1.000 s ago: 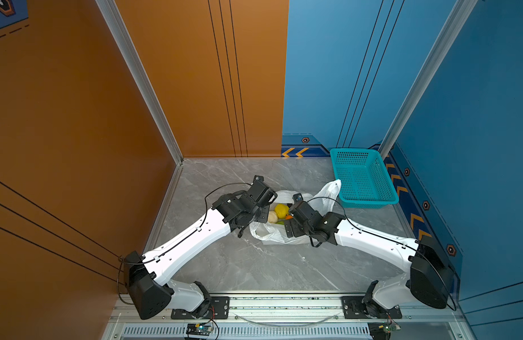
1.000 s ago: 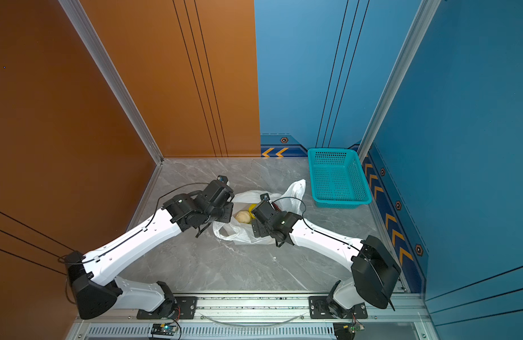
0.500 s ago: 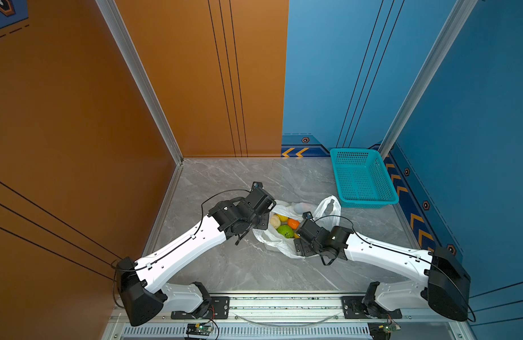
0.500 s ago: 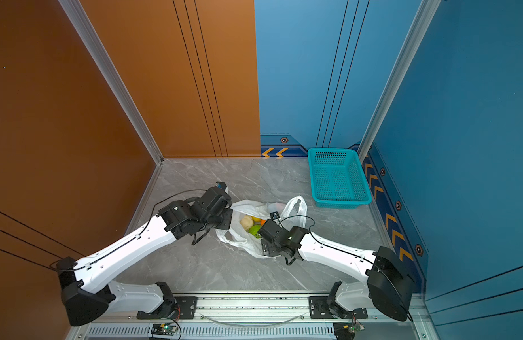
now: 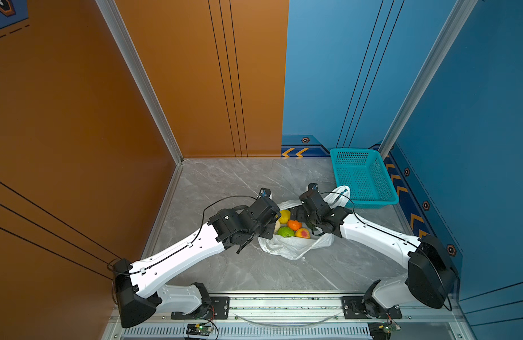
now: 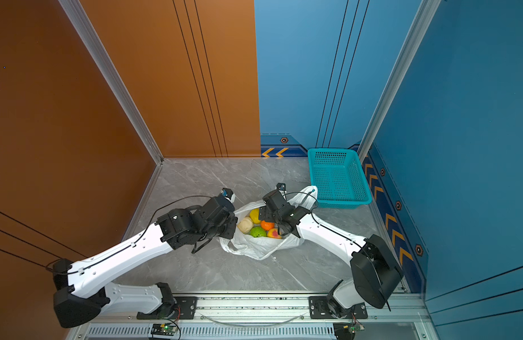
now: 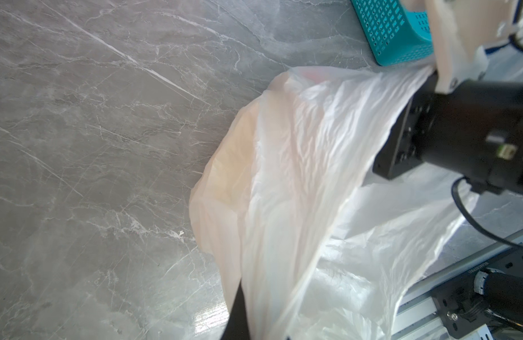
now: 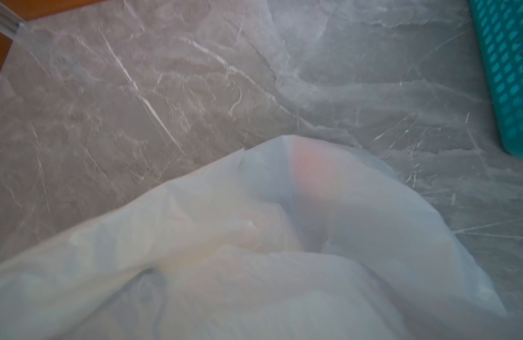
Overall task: Untie the knot of the plastic bag and take out the fruit
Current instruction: Open the plastic bag at the center of the table.
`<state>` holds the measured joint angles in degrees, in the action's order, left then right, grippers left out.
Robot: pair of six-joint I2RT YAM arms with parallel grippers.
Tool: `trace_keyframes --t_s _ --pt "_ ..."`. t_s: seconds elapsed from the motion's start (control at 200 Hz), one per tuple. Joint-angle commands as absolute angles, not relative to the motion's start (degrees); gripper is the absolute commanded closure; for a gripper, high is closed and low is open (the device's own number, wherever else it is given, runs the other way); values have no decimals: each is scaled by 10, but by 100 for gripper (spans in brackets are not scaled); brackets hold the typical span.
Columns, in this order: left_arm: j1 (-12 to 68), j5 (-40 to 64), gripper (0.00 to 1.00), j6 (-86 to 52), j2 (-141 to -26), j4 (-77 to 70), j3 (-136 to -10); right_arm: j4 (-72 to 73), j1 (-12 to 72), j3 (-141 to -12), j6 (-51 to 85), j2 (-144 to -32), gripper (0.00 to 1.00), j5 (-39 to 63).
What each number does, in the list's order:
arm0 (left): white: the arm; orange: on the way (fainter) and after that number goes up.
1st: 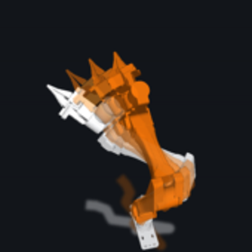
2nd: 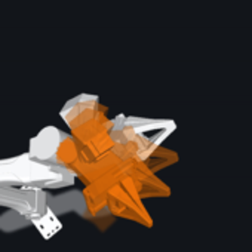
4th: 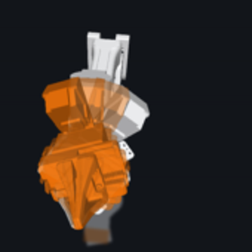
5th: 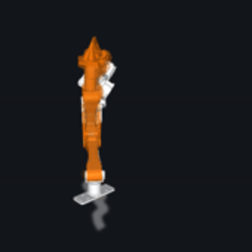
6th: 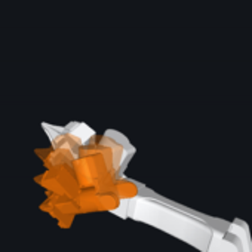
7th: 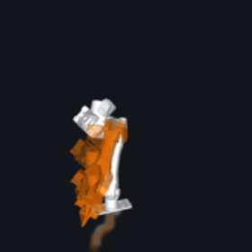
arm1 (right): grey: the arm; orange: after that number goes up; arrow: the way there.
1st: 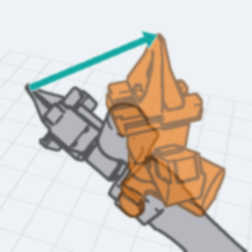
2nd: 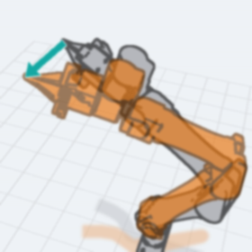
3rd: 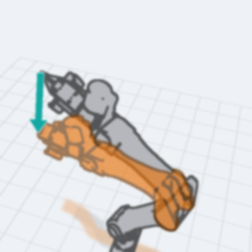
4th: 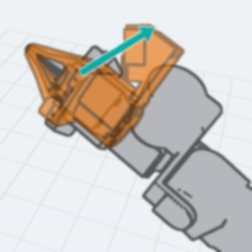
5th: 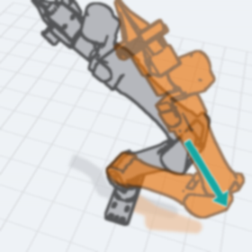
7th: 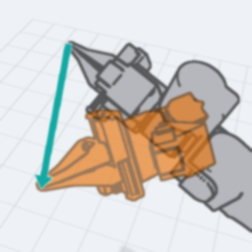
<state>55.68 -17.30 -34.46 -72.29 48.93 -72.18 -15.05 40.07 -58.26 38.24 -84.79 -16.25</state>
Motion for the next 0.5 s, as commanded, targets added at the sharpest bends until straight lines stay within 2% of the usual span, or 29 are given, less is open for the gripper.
trace_keyframes --t_s 0.0,0.1,0.315,0.496 --pt "573 -167 100 -357 -716 488 -703 -49 376 -580 379 -850 0 -286" --pt "579 -171 100 -361 -717 488 -693 -60 353 -594 369 -854 0 -319" --pt "577 -194 100 -354 -722 485 -709 -163 347 -632 344 -853 0 -191" --pt "569 -186 100 -348 -734 479 -732 -239 394 -620 354 -812 0 -128"
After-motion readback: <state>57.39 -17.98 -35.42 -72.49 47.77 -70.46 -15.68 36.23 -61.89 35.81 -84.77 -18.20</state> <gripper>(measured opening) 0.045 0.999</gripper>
